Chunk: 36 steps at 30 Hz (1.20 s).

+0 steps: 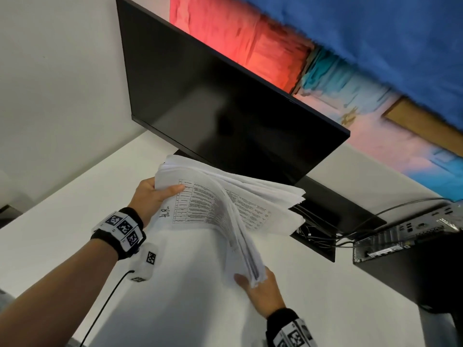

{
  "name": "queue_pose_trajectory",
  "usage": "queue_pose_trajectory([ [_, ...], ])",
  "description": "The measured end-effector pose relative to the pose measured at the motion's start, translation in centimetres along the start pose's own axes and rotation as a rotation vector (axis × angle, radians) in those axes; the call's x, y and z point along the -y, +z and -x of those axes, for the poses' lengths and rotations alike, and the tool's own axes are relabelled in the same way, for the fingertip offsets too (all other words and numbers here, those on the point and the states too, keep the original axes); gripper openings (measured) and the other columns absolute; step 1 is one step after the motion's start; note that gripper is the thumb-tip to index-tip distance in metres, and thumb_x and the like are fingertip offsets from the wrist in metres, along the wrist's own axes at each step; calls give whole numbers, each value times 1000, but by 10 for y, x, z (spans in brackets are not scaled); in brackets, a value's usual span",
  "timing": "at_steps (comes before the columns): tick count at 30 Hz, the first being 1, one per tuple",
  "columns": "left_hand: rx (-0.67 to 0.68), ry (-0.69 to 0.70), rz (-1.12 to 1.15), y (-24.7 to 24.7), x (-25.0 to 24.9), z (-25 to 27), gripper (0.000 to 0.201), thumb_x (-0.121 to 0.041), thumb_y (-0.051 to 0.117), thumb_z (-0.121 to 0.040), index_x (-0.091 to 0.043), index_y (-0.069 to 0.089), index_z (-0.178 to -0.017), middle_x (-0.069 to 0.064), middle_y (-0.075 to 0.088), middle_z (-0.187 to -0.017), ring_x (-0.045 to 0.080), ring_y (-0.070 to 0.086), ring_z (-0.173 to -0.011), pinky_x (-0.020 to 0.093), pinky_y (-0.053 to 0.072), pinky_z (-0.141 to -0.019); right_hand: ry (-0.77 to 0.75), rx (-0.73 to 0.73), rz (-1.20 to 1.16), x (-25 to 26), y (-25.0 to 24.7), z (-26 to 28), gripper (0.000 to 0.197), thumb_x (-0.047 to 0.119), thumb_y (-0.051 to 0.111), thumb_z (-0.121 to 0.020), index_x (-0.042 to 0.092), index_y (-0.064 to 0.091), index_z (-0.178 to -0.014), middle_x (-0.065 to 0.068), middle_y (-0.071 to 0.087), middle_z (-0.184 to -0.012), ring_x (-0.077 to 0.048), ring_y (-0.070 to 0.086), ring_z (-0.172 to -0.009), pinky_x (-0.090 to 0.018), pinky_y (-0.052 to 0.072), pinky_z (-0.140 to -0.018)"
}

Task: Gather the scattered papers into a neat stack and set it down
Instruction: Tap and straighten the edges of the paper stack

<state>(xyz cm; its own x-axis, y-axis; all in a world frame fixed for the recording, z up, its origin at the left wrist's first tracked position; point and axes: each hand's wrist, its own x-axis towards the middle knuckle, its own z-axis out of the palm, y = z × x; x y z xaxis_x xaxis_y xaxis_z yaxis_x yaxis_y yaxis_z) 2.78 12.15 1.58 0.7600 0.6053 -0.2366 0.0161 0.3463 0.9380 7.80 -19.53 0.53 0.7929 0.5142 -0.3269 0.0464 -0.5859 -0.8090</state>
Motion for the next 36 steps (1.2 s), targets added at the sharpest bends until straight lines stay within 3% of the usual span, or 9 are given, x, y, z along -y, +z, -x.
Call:
queue_pose_trajectory([
  [3, 51, -17, -3, -1, -5, -1, 38, -14, 79, -77, 5, 72, -110, 19, 78, -104, 36, 76, -95, 38, 62, -77, 147, 91, -111, -5, -22, -4, 53, 9, 84, -77, 24, 56, -120, -2, 62, -118, -16, 64, -112, -14, 45, -84],
  [5, 90, -28, 1, -2, -10, -1, 39, -13, 78, -77, 7, 72, -110, 20, 77, -105, 36, 76, -94, 36, 63, -74, 6, -29, -88, 1, -33, -6, 80, -8, 81, -73, 43, 45, -123, -1, 45, -131, 2, 58, -110, -12, 48, -90],
  [7, 111, -37, -10, -5, -12, 0, 34, -9, 75, -81, 6, 72, -111, 21, 77, -106, 36, 76, -95, 37, 63, -75, -188, -225, 20, 8, -43, -11, 108, -14, 81, -67, 72, 36, -113, -7, 34, -141, -11, 53, -121, -10, 47, -96],
  [10, 97, -37, -5, -9, -11, -1, 30, -6, 73, -84, 5, 71, -112, 20, 77, -107, 36, 75, -96, 38, 63, -78, -392, -379, 137, 19, -50, -12, 107, -1, 86, -66, 81, 34, -112, -15, 47, -137, -31, 55, -122, -29, 47, -105],
  [14, 34, -26, 26, -12, -7, -2, 30, -7, 74, -84, 4, 72, -112, 20, 77, -107, 36, 75, -96, 39, 63, -78, -493, -488, 481, 29, -42, -4, 93, 2, 93, -52, 48, 51, -121, -8, 46, -136, -31, 46, -126, -61, 49, -96],
  [20, 20, -17, 21, -14, -2, -1, 34, -12, 77, -81, 2, 73, -112, 20, 77, -107, 40, 73, -100, 50, 58, -90, -461, -566, 683, 23, -31, 5, 72, -4, 90, -44, 20, 78, -112, -20, 47, -142, -40, 47, -129, -63, 41, -100],
  [26, 34, 8, 16, -14, -2, -1, 47, -22, 82, -71, 1, 73, -110, 18, 78, -105, 39, 74, -97, 46, 59, -85, -492, -554, 302, 7, -28, -1, 74, -20, 79, -58, 21, 72, -119, -8, 26, -162, -27, 33, -148, -51, 44, -109],
  [31, 51, 6, 27, -14, -3, -1, 51, -24, 83, -67, 1, 73, -110, 19, 78, -105, 39, 74, -97, 46, 60, -84, -444, -469, 49, 8, -31, -8, 85, -5, 84, -70, 59, 58, -120, 8, 23, -164, -9, 32, -149, -37, 44, -112],
  [36, 52, 10, 26, -13, -3, 0, 54, -25, 83, -65, 1, 73, -111, 17, 78, -105, 38, 75, -97, 43, 61, -80, -320, -396, -373, 18, -46, -12, 59, -15, 79, -72, 24, 59, -111, 0, 51, -147, -15, 48, -137, -12, 47, -97],
])
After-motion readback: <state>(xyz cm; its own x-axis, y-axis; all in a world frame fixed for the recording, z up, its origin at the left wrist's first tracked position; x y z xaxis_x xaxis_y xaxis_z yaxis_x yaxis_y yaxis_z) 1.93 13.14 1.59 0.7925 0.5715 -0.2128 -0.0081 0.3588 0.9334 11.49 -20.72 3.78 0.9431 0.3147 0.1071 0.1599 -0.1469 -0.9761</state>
